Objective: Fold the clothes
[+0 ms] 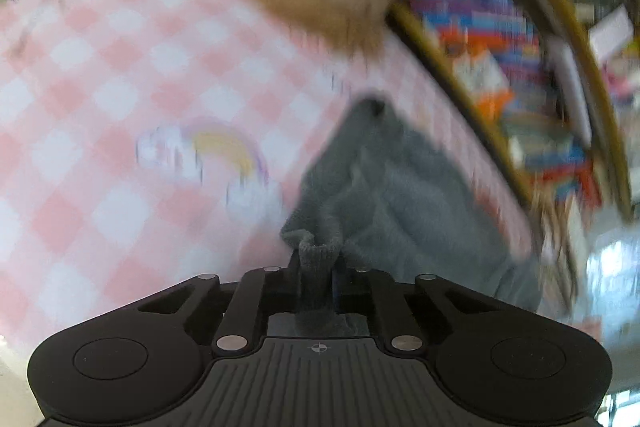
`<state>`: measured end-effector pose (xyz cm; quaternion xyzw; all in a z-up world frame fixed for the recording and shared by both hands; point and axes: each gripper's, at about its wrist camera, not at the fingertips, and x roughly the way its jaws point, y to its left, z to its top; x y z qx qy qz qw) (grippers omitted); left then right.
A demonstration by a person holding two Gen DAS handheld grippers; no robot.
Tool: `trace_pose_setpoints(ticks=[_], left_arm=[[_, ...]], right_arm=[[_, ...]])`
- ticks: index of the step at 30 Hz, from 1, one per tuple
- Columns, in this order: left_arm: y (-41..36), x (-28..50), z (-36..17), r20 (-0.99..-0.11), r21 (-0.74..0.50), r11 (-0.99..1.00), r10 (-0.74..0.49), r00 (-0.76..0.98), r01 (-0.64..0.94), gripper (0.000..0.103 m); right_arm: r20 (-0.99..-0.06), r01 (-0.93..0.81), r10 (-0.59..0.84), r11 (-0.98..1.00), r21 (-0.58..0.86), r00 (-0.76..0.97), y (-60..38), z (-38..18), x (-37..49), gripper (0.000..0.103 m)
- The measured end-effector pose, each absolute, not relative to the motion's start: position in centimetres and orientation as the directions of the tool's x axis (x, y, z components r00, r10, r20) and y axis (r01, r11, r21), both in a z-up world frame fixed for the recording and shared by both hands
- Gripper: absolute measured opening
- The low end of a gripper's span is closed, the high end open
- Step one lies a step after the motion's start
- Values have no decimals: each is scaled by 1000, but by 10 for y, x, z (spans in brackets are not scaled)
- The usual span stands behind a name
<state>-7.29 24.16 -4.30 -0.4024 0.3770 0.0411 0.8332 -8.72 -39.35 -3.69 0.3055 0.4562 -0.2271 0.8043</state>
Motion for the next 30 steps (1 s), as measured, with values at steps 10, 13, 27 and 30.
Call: trace_pose_setpoints(ticks=[10, 13, 27, 30], left_arm=[[281, -116, -42, -734, -543, 692, -116, 669, -476, 11], [263, -117, -53, -745, -543, 709, -159, 648, -451, 11], [242, -105, -52, -753, -526, 778, -236, 615, -345, 15], [236, -104, -41, -728, -533, 778, -223, 648, -332, 10]], right_arm=[[-810, 447, 40, 817, 364, 585, -328, -16, -55, 10], [-701, 388, 21, 820, 420, 713, -339, 35, -66, 10], [-848, 511, -206, 855, 87, 489, -375, -35, -86, 29], [-847, 544, -230, 835, 82, 479, -381, -34, -88, 37]])
